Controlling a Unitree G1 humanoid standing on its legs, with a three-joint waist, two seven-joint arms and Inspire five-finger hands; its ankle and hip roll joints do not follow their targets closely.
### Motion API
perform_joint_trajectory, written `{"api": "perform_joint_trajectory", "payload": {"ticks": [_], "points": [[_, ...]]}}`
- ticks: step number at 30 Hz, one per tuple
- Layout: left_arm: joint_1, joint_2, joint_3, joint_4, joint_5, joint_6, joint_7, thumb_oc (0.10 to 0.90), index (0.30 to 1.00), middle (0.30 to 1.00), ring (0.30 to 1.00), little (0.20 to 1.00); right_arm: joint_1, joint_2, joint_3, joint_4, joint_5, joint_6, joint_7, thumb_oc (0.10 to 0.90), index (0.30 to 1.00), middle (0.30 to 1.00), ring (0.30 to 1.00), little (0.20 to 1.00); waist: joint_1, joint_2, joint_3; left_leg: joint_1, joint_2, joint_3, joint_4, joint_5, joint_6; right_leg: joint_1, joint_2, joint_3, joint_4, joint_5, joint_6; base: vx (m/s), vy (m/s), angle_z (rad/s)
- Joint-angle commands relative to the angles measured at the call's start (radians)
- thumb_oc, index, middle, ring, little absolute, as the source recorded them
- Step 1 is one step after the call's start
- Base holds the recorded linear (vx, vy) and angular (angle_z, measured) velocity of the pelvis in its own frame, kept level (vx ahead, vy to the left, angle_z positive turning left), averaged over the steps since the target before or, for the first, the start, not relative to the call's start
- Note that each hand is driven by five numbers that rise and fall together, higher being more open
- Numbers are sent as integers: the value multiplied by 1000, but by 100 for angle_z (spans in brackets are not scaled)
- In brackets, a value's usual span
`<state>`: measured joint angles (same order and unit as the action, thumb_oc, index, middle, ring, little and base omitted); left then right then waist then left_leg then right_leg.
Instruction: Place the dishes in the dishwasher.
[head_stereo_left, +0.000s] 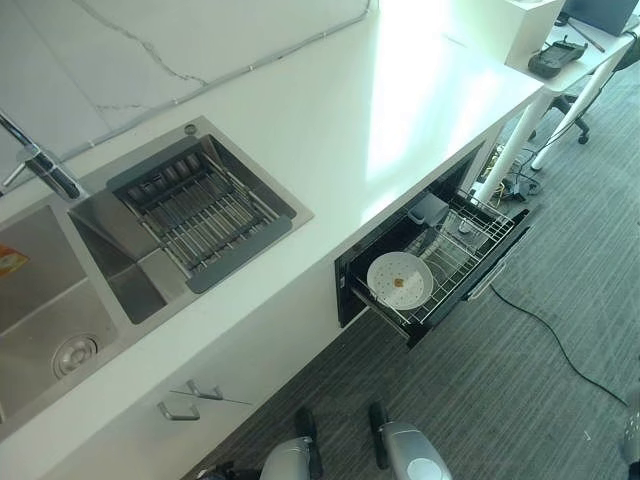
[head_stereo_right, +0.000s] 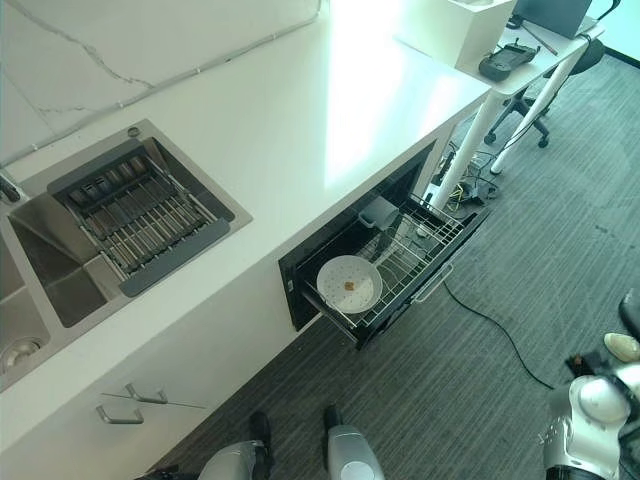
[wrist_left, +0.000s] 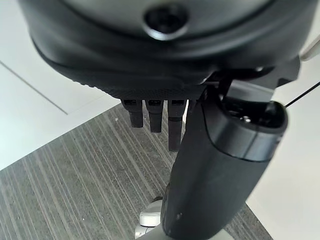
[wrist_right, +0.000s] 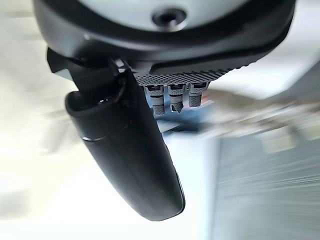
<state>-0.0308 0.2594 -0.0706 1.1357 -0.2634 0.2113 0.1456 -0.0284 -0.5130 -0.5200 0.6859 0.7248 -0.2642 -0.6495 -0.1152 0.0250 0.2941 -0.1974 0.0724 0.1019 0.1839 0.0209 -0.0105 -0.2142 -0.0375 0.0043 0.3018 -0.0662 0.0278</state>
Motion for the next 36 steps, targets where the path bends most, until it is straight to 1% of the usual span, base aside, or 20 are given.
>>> {"api": "perform_joint_trajectory", "payload": {"ticks": [1, 3, 4, 6, 8, 13, 15, 16, 17, 19, 20, 21, 24, 28, 30, 33, 36], "points": [[-46, 92, -28, 1, -17, 5, 13, 800, 900, 900, 900, 900, -68, -82, 22, -98, 67, -110, 154, 800, 900, 900, 900, 900, 9, -5, 56, -19, 39, -41, 116, -186, -15, 45, -19, -53, -2, -132, 10, -104, -59, -5], [-103, 116, -61, 0, -30, 6, 19, 800, 900, 900, 900, 900, -148, -93, 115, 15, 85, -118, 174, 800, 900, 900, 900, 900, 24, 7, 87, -50, 42, -48, 116, -175, -16, 19, -14, -69, -2, -129, 8, -155, -77, -15], [-111, 117, -66, -1, -35, 7, 22, 800, 900, 900, 900, 900, -160, -94, 129, 29, 87, -125, 172, 800, 900, 900, 900, 900, 25, 9, 92, -56, 42, -48, 116, -173, -17, 14, -13, -71, -2, -128, 8, -130, -33, -13], [-140, 121, -83, -3, -60, 21, 34, 800, 900, 900, 900, 900, -199, -103, 177, 74, 44, -110, 186, 800, 900, 900, 900, 900, 29, 18, 107, -73, 44, -53, 116, -166, -19, -2, -11, -79, -2, -124, 6, -71, 0, 10], [-165, 125, -93, -12, -93, 44, 46, 800, 900, 900, 900, 900, -244, -123, 257, 111, -115, -55, 160, 800, 900, 900, 900, 900, 37, 29, 125, -92, 43, -60, 116, -158, -19, -14, -8, -87, -2, -121, 1, -49, -13, 30], [-212, 137, -113, -36, -104, 82, 82, 800, 900, 900, 900, 900, -343, -171, 418, 165, -243, 54, 203, 800, 900, 900, 900, 900, 69, 44, 156, -136, 42, -83, 116, -136, -18, -34, 2, -114, 0, -111, -6, -42, -53, 27], [-225, 142, -121, -46, -101, 88, 97, 800, 900, 900, 900, 900, -384, -189, 479, 178, -283, 72, 211, 800, 900, 900, 900, 900, 86, 47, 167, -156, 38, -90, 116, -125, -16, -57, 0, -123, 32, -120, -8, -59, -92, 32], [-237, 148, -129, -51, -96, 96, 105, 800, 900, 900, 900, 900, -424, -206, 526, 189, -300, 94, 219, 800, 900, 900, 900, 900, 99, 47, 173, -170, 33, -95, 116, -118, -15, -73, 1, -130, 53, -127, -10, -46, -97, 8], [-244, 151, -132, -53, -93, 102, 109, 800, 900, 900, 900, 900, -455, -218, 556, 196, -314, 107, 227, 800, 900, 900, 900, 900, 106, 45, 180, -173, 27, -97, 116, -117, -14, -81, -3, -133, 73, -139, -11, -27, -81, 9], [-253, 158, -138, -58, -88, 106, 107, 800, 900, 900, 900, 900, -511, -244, 603, 209, -353, 119, 249, 800, 900, 900, 900, 900, 120, 50, 186, -187, 24, -105, 116, -104, -16, -96, -4, -142, 93, -142, -14, -3, -33, 18], [-255, 162, -141, -58, -91, 106, 107, 800, 900, 900, 900, 900, -540, -257, 626, 204, -382, 125, 253, 800, 900, 900, 900, 900, 125, 47, 192, -187, 20, -107, 116, -102, -16, -99, -7, -143, 107, -151, -14, -6, -11, 23], [-259, 164, -142, -58, -92, 107, 106, 800, 900, 900, 900, 900, -561, -264, 640, 201, -394, 132, 252, 800, 900, 900, 900, 900, 128, 50, 192, -195, 21, -110, 116, -97, -16, -107, -4, -145, 109, -148, -15, 3, -3, 22], [-265, 169, -146, -53, -95, 107, 101, 800, 900, 900, 900, 900, -658, -302, 701, 173, -435, 164, 273, 800, 900, 900, 900, 900, 146, 44, 202, -204, 14, -119, 116, -92, -14, -123, -5, -149, 139, -162, -17, 20, 9, 10], [-272, 169, -146, -41, -82, 91, 101, 800, 900, 900, 900, 900, -739, -318, 747, 151, -465, 185, 292, 800, 900, 900, 900, 900, 166, 35, 202, -222, 9, -128, 116, -88, -11, -140, -5, -156, 148, -163, -15, 26, 10, 10], [-281, 172, -144, -38, -74, 92, 104, 800, 900, 900, 900, 900, -807, -340, 784, 147, -509, 201, 295, 800, 900, 900, 900, 900, 188, 27, 207, -235, 4, -139, 116, -84, -7, -156, -8, -163, 166, -165, -11, 65, 23, 15], [-273, 181, -141, -40, -67, 88, 109, 800, 900, 900, 900, 900, -852, -356, 808, 148, -521, 208, 284, 800, 900, 900, 900, 900, 209, 18, 210, -244, 4, -148, 116, -82, -6, -153, -7, -176, 169, -166, -8, 76, -5, 21], [-257, 197, -133, -37, -73, 84, 117, 800, 900, 900, 900, 900, -917, -376, 844, 161, -518, 217, 297, 800, 900, 900, 900, 900, 243, 9, 213, -257, 6, -164, 116, -78, -10, -140, -7, -203, 177, -175, -8, 140, -4, 32]]}}
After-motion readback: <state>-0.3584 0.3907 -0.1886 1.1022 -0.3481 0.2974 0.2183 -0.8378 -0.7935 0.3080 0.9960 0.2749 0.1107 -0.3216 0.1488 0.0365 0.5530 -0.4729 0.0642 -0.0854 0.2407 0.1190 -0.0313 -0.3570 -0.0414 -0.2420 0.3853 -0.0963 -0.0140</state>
